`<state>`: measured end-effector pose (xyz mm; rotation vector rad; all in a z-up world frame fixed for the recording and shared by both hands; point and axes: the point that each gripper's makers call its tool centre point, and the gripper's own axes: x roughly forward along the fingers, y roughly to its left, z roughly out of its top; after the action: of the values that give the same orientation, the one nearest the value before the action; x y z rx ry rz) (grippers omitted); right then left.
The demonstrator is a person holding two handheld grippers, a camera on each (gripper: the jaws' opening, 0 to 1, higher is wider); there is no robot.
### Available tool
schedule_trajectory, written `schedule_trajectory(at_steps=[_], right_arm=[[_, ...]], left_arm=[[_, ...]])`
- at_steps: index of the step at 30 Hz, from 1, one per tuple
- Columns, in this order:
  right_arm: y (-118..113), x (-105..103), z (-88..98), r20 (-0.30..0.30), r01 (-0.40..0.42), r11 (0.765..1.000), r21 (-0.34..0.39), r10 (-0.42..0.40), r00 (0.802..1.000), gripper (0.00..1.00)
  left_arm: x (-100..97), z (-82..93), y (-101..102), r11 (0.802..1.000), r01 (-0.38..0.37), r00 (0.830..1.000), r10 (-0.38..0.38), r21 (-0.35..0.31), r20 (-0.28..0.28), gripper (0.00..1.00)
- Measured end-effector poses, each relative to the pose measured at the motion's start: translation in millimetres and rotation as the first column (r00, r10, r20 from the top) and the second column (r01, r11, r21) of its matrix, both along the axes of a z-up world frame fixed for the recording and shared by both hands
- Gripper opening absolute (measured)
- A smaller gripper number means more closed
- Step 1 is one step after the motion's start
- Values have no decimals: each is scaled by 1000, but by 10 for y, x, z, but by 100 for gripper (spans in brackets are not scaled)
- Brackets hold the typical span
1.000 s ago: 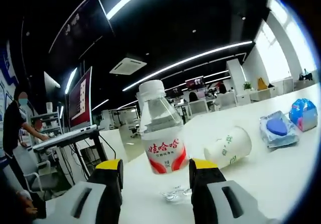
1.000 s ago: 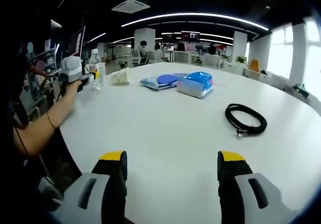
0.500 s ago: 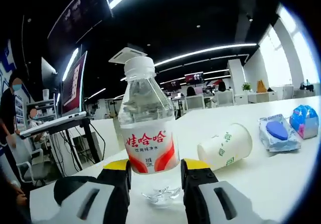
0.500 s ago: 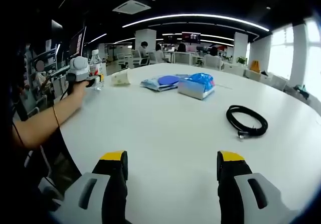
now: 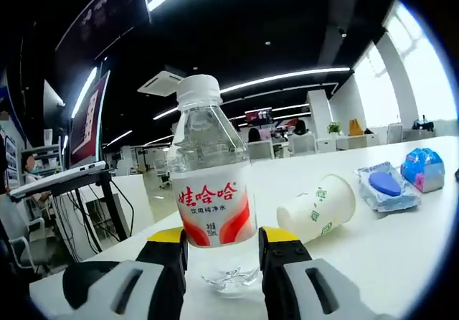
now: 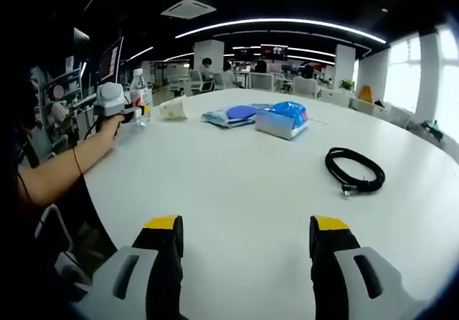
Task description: Arrange the tabletop items into an orderly group along one side of the table until the central work area is clear of visible clutter.
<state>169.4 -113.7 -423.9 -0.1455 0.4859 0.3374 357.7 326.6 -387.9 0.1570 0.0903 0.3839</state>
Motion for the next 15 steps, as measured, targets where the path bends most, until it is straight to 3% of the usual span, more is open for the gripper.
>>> schedule_trajectory(at_steps=[11, 15], right_arm=[[-23, -9, -25, -6, 1, 1000, -6, -1, 1000, 68], [-31, -11, -34, -8, 6, 1000, -8, -6, 1000, 68]], left_arm=[[78, -5, 17, 992, 128, 991, -128, 3, 28, 38], [137, -8, 19, 981, 193, 981, -192, -12, 31, 37]])
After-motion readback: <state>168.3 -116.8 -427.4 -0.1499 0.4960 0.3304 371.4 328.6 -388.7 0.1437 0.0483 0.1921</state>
